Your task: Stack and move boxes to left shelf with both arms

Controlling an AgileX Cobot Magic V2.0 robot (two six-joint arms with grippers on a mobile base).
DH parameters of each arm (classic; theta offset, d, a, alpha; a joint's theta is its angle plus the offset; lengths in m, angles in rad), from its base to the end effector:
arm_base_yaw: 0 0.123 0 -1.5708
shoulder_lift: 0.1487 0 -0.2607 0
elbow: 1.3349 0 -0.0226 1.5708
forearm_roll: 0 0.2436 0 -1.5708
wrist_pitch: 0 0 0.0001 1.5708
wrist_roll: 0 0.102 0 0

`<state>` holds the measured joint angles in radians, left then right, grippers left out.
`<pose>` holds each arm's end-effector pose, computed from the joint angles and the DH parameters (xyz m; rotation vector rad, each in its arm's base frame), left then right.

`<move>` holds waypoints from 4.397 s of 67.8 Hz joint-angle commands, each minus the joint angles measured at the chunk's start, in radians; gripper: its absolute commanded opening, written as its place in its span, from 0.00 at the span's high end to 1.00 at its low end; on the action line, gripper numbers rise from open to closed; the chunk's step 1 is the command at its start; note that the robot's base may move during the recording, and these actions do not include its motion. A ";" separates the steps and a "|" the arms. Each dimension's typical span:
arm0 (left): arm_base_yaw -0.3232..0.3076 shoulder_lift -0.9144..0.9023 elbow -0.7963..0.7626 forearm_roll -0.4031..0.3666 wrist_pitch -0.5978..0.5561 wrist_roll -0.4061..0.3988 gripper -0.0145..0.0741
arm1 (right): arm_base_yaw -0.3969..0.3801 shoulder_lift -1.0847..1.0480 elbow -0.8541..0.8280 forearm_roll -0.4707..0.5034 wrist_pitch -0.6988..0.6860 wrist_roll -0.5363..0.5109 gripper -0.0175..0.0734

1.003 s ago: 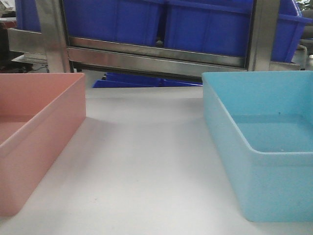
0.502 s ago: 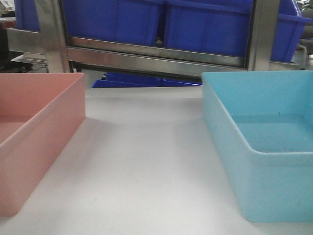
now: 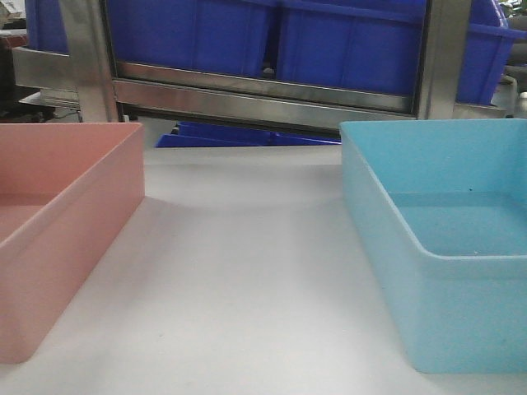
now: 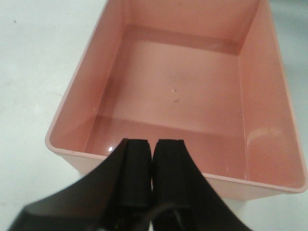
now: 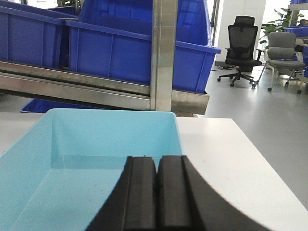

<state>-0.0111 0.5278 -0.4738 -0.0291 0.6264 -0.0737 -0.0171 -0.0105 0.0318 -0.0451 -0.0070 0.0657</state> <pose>0.1239 -0.0031 0.2598 -0.0834 2.1632 -0.0808 0.0851 -0.0014 0.2048 0.0280 1.4976 0.0031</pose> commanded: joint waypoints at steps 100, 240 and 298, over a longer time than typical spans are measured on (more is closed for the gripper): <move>0.228 1.318 -0.986 -0.033 0.454 0.340 0.58 | -0.003 -0.004 -0.004 -0.002 -0.089 -0.013 0.75; -0.442 1.207 -0.828 -0.207 0.214 -0.272 0.85 | -0.003 -0.004 -0.004 -0.002 -0.089 -0.013 0.75; -0.440 1.150 -0.828 -0.199 0.243 -0.173 0.53 | -0.003 -0.004 -0.004 -0.002 -0.089 -0.013 0.75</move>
<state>-0.4441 1.7595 -1.2733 -0.2068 0.8872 -0.2528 -0.0171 -0.0105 0.0318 -0.0451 -0.0070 0.0657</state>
